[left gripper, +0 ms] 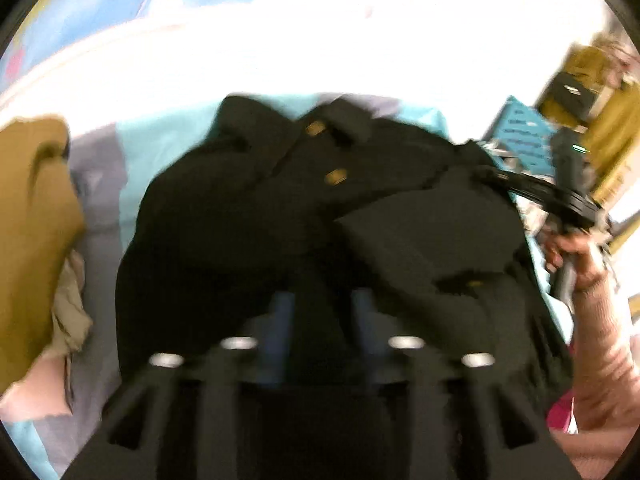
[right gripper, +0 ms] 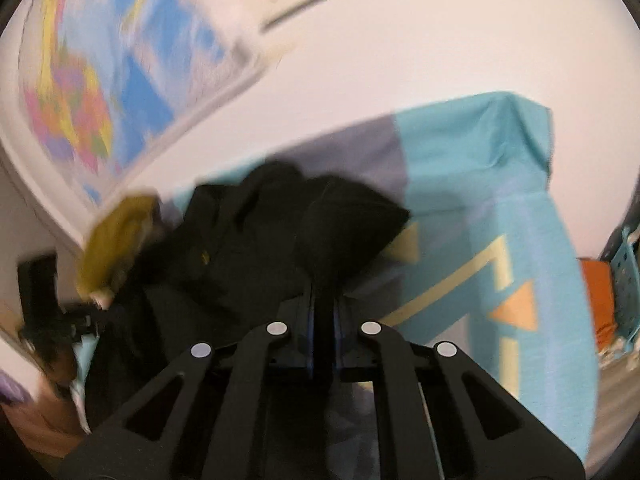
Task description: Fold large clothes
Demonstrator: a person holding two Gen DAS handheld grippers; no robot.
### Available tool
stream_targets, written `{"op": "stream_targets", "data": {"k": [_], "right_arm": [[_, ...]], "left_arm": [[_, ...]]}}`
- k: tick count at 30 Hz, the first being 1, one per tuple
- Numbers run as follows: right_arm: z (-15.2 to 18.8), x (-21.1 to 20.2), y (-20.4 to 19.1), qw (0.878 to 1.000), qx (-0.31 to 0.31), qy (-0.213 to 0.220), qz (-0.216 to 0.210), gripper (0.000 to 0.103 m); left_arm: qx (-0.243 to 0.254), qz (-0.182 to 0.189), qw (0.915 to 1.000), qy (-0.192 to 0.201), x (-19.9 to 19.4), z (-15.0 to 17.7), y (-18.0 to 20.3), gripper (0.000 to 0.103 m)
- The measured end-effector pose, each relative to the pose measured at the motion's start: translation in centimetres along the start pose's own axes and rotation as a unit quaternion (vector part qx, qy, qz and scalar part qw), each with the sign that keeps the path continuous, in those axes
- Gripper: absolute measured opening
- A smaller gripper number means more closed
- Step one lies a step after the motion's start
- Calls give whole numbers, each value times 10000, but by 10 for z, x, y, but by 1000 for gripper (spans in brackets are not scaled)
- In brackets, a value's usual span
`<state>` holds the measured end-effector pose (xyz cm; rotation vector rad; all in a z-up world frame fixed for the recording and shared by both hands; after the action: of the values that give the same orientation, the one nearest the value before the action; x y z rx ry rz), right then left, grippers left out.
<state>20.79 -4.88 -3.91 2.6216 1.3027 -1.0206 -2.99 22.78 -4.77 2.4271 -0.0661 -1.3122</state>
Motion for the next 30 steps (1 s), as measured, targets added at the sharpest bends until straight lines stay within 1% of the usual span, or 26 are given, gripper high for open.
{"op": "stream_targets", "data": {"k": [1, 2, 3, 4, 5, 6, 7, 8, 9, 10, 11, 12, 13, 14, 15, 16, 17, 18, 19, 21, 22, 23, 25, 26, 28, 30], "right_arm": [[3, 4, 3, 9999, 55, -74, 54, 5], [7, 11, 4, 9997, 60, -224, 75, 6], [12, 20, 3, 9988, 26, -455, 174, 7], [16, 23, 3, 9979, -15, -571, 303, 14], [17, 21, 2, 9975, 14, -534, 458, 19], [17, 13, 1, 9974, 103, -376, 602, 40], [17, 4, -2, 9978, 98, -216, 627, 52], [16, -11, -12, 9985, -50, 28, 544, 52], [15, -20, -19, 9987, -178, 161, 460, 52], [17, -36, -38, 9985, -422, 318, 138, 52], [20, -46, -49, 9975, -566, 350, -248, 56], [28, -53, -65, 9937, -728, 298, -794, 61], [34, -55, -78, 9907, -837, 217, -1049, 66], [42, -56, -91, 9872, -979, 93, -1256, 67], [54, -54, -105, 9815, -1092, -95, -1569, 68], [61, -52, -111, 9784, -1106, -219, -1731, 69], [72, -46, -118, 9764, -1102, -408, -1812, 72], [81, -40, -123, 9756, -1086, -565, -1824, 73], [85, -35, -124, 9749, -1041, -646, -1858, 73], [92, -27, -130, 9703, -900, -693, -2136, 52], [90, -24, -133, 9685, -882, -653, -2233, 33], [87, -23, -139, 9674, -889, -555, -2305, 18], [74, -28, -152, 9658, -970, -355, -2379, 9], [65, -32, -161, 9659, -1041, -238, -2360, 8], [48, -41, -179, 9635, -1196, -58, -2395, 5], [30, -45, -199, 9608, -1381, 67, -2405, 5]], "left_arm": [[198, 57, 9996, 166, -7, 1, 9, 64], [401, 143, 9989, 209, -8, 3, 16, 65], [538, 181, 9983, 155, -8, 4, 24, 67], [645, 155, 9978, 54, -3, 6, 32, 68], [657, 115, 9978, -8, 1, 7, 34, 68], [647, 33, 9978, -143, 10, 8, 34, 68], [604, -15, 9979, -250, 17, 8, 33, 68], [507, -19, 9981, -362, 22, 8, 30, 67], [438, 19, 9982, -416, 24, 10, 24, 67], [362, 84, 9983, -440, 25, 10, 18, 67], [327, 107, 9985, -433, 26, 12, 15, 67], [294, 114, 9987, -411, 25, 12, 11, 67], [278, 134, 9988, -374, 24, 12, 8, 67], [271, 160, 9989, -347, 23, 10, 6, 67], [270, 177, 9990, -321, 20, 10, 6, 67], [303, 237, 9989, -265, 16, 11, 7, 67], [375, 307, 9986, -215, 11, 14, 9, 67], [438, 351, 9983, -180, 7, 16, 13, 67], [512, 425, 9977, -140, 2, 19, 16, 67], [704, 558, 9959, -83, -5, 28, 23, 70], [850, 580, 9947, -44, -8, 34, 28, 74], [1010, 594, 9931, 8, -13, 42, 33, 75], [1298, 642, 9894, 49, -17, 57, 42, 78], [1454, 680, 9870, 50, -19, 66, 48, 80], [1706, 599, 9834, 150, -20, 78, 58, 84], [1968, 472, 9790, 253, -19, 89, 70, 87]]}}
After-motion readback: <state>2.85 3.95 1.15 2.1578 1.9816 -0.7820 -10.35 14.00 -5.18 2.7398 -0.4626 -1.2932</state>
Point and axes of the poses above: each gripper's, at about its wrist camera, not at the fingertips, and x roughly the way its jaws point, y to its right, z to its underside, the point moved 2 cm from there along x, roughly the way its jaws point, and after that the axes turned 14 degrees about -x, right-handed, at the moved point
